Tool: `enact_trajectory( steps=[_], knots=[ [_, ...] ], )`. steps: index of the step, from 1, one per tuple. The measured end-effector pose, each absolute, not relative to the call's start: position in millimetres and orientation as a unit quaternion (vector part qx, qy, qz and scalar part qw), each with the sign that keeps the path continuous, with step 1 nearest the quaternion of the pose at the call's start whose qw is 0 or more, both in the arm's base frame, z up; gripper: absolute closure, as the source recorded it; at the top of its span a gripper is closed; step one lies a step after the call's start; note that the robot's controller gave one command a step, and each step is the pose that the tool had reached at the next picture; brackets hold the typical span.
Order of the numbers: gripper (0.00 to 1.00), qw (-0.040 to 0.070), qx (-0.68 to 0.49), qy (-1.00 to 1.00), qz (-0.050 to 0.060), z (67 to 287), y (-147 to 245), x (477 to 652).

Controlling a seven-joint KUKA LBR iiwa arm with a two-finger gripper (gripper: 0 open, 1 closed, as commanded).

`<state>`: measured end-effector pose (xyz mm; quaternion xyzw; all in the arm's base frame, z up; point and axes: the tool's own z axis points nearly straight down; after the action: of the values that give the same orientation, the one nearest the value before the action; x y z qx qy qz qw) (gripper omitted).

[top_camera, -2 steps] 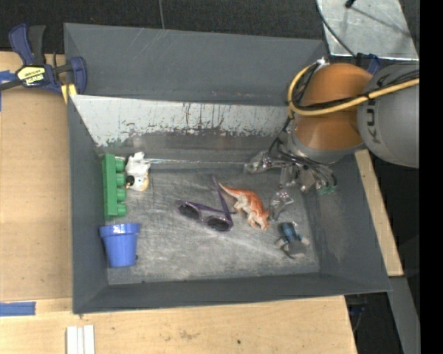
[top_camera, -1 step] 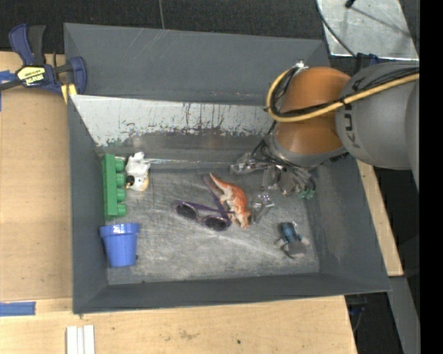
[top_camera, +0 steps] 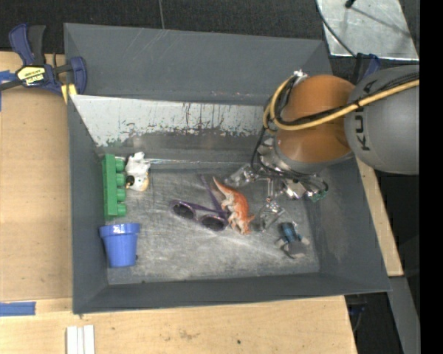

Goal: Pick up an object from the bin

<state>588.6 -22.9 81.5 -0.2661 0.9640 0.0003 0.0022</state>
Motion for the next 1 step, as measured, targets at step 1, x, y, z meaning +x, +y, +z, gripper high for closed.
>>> enact_trajectory(
  steps=[1],
  knots=[
    [0.0, 0.002, -0.312, 0.95, -0.002, 76.2, 2.0, 583.2]
  ],
)
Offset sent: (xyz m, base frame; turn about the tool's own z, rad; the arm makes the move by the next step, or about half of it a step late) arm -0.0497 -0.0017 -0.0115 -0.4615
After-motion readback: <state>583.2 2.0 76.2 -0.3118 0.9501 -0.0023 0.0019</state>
